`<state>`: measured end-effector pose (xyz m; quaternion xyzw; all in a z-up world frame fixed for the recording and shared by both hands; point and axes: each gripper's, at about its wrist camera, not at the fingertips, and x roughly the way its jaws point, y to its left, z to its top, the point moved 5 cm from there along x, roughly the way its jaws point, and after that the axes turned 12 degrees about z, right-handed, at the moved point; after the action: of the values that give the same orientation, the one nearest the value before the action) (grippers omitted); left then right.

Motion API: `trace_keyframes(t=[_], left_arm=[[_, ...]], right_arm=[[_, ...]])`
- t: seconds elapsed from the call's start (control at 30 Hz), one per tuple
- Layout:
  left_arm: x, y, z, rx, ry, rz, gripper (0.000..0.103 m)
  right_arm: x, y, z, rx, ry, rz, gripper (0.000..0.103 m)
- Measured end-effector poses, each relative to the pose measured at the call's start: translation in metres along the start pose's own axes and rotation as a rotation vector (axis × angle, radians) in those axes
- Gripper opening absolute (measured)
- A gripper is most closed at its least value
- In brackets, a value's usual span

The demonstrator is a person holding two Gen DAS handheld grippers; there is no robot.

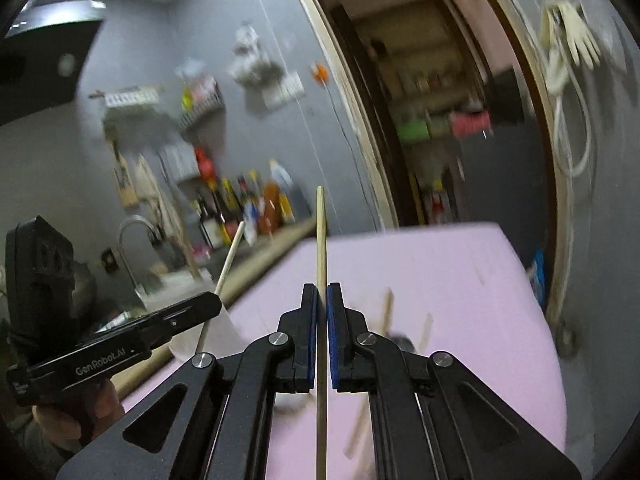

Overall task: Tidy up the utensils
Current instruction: 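Lift both held chopsticks up and carry them over the white holder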

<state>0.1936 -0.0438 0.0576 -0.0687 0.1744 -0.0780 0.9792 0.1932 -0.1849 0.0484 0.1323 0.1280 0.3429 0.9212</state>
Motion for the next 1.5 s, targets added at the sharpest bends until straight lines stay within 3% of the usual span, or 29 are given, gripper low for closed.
trace_keyframes(t=[0.13, 0.3, 0.6, 0.83, 1.03, 1.5], left_arm=[[-0.015, 0.023, 0.025, -0.031, -0.105, 0.032, 0.002], [-0.024, 0.065, 0.061, -0.051, -0.178, 0.086, 0.002], [-0.034, 0.163, 0.106, -0.12, -0.32, 0.276, 0.002], [-0.018, 0.22, 0.106, -0.193, -0.383, 0.349, 0.002], [-0.003, 0.232, 0.089, -0.188, -0.376, 0.369, 0.002], [0.012, 0.224, 0.044, -0.221, -0.294, 0.376, 0.002]], right_arm=[[0.007, 0.031, 0.022, -0.091, -0.119, 0.034, 0.003], [0.033, 0.062, 0.048, -0.119, -0.204, 0.135, 0.003], [0.092, 0.11, 0.077, -0.12, -0.299, 0.298, 0.003], [0.124, 0.127, 0.066, -0.149, -0.329, 0.273, 0.003], [0.146, 0.125, 0.045, -0.203, -0.291, 0.211, 0.003], [0.171, 0.113, 0.009, -0.196, -0.157, 0.186, 0.003]])
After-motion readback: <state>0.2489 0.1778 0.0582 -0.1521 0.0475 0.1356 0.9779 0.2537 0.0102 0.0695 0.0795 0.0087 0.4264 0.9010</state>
